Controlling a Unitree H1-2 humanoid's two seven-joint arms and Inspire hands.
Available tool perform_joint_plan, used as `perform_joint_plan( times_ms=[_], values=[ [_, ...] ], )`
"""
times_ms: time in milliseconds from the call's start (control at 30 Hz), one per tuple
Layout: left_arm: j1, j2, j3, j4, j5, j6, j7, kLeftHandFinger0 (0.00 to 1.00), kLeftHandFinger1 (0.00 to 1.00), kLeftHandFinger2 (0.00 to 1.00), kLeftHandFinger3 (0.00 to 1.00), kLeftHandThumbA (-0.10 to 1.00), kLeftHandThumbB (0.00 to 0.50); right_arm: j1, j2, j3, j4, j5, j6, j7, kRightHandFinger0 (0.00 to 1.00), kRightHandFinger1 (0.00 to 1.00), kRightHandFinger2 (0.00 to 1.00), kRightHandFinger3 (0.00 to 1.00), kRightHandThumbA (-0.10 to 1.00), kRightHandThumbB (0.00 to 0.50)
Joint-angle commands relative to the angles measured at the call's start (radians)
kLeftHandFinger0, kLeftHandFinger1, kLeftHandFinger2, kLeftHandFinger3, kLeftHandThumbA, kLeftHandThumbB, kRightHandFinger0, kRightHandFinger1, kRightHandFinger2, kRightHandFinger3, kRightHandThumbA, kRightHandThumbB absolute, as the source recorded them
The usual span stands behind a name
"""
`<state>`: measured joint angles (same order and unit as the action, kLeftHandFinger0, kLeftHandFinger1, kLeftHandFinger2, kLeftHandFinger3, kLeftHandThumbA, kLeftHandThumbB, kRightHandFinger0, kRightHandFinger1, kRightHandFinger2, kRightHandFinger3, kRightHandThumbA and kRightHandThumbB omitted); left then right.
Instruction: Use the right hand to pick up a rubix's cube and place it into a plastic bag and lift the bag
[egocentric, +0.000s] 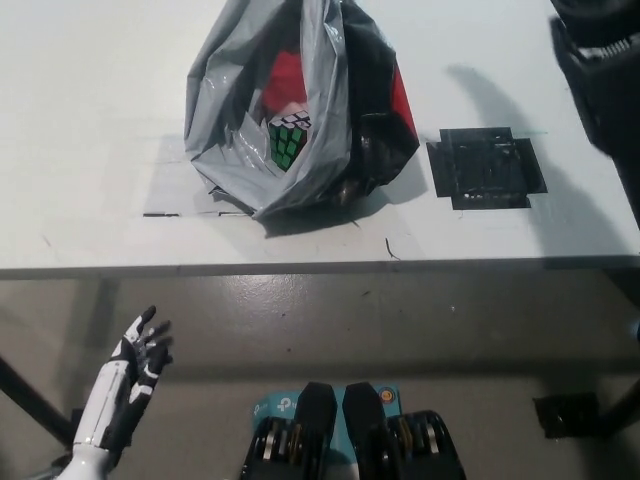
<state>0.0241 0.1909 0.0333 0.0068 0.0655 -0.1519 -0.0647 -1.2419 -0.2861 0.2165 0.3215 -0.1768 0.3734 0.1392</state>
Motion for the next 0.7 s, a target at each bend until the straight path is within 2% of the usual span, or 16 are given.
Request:
perform_joint_plan(
  times_ms=[0, 67, 100, 167, 200, 267, 333, 400, 433, 500, 567, 667],
  values=[
    [-0.096, 0.04, 0.065, -0.054, -0.096, -0.041, -0.003, 1.0, 1.0, 1.0, 1.0, 1.0, 0.071, 0.204, -0.167, -0.289, -0.855, 0.092, -0.029, -0.014, 1.0, 1.0, 1.0, 1.0, 1.0, 0.357],
    [-0.104, 0.04, 0.071, -0.068, -0.106, -0.037, -0.003, 1.0, 1.0, 1.0, 1.0, 1.0, 0.069, 0.315, -0.147, -0.306, -0.983, 0.072, -0.022, -0.033, 1.0, 1.0, 1.0, 1.0, 1.0, 0.339],
    [-0.114, 0.039, 0.073, -0.072, -0.113, -0.036, -0.004, 1.0, 1.0, 1.0, 1.0, 1.0, 0.079, 0.39, -0.135, -0.303, -1.033, 0.018, -0.05, -0.052, 1.0, 1.0, 1.0, 1.0, 1.0, 0.363],
    [-0.127, 0.036, 0.078, -0.081, -0.126, -0.024, -0.005, 1.0, 1.0, 1.0, 1.0, 1.0, 0.116, 0.54, -0.107, -0.285, -1.1, -0.081, -0.124, -0.086, 1.0, 1.0, 1.0, 1.0, 1.0, 0.369],
    [-0.129, 0.034, 0.079, -0.084, -0.134, -0.019, -0.008, 1.0, 1.0, 1.0, 1.0, 1.0, 0.158, 0.638, -0.079, -0.276, -1.128, -0.027, -0.167, -0.088, 1.0, 1.0, 1.0, 1.0, 1.0, 0.31],
    [-0.139, 0.037, 0.075, -0.083, -0.143, -0.02, -0.018, 1.0, 1.0, 1.0, 1.0, 1.0, 0.204, 0.733, -0.057, -0.264, -1.142, 0.012, -0.221, -0.093, 1.0, 1.0, 1.0, 1.0, 1.0, 0.311],
    [-0.15, 0.039, 0.073, -0.083, -0.151, -0.021, -0.028, 1.0, 1.0, 1.0, 1.0, 1.0, 0.243, 0.817, -0.032, -0.249, -1.143, -0.004, -0.263, -0.11, 1.0, 1.0, 1.0, 1.0, 1.0, 0.357],
    [-0.156, 0.039, 0.071, -0.085, -0.166, -0.018, -0.039, 1.0, 1.0, 1.0, 1.0, 1.0, 0.285, 0.895, 0.006, -0.233, -1.127, -0.025, -0.342, -0.144, 1.0, 1.0, 1.0, 1.0, 1.0, 0.318],
    [-0.154, 0.042, 0.07, -0.087, -0.169, -0.021, -0.044, 1.0, 1.0, 1.0, 1.0, 1.0, 0.294, 0.929, 0.021, -0.224, -1.113, -0.03, -0.38, -0.157, 1.0, 1.0, 1.0, 1.0, 1.0, 0.305],
    [-0.15, 0.052, 0.067, -0.087, -0.17, -0.027, -0.057, 1.0, 1.0, 1.0, 1.0, 1.0, 0.304, 1.001, 0.041, -0.202, -1.088, -0.024, -0.417, -0.159, 1.0, 1.0, 1.0, 1.0, 1.0, 0.35],
    [-0.153, 0.057, 0.066, -0.08, -0.17, -0.031, -0.065, 1.0, 1.0, 1.0, 1.0, 1.0, 0.305, 1.034, 0.05, -0.193, -1.073, -0.001, -0.418, -0.147, 1.0, 1.0, 1.0, 1.0, 1.0, 0.369],
    [-0.137, 0.05, 0.063, -0.076, -0.181, -0.026, -0.076, 1.0, 1.0, 1.0, 1.0, 1.0, 0.308, 1.089, 0.056, -0.171, -1.018, 0.005, -0.444, -0.13, 1.0, 1.0, 1.0, 1.0, 1.0, 0.344]
  ],
)
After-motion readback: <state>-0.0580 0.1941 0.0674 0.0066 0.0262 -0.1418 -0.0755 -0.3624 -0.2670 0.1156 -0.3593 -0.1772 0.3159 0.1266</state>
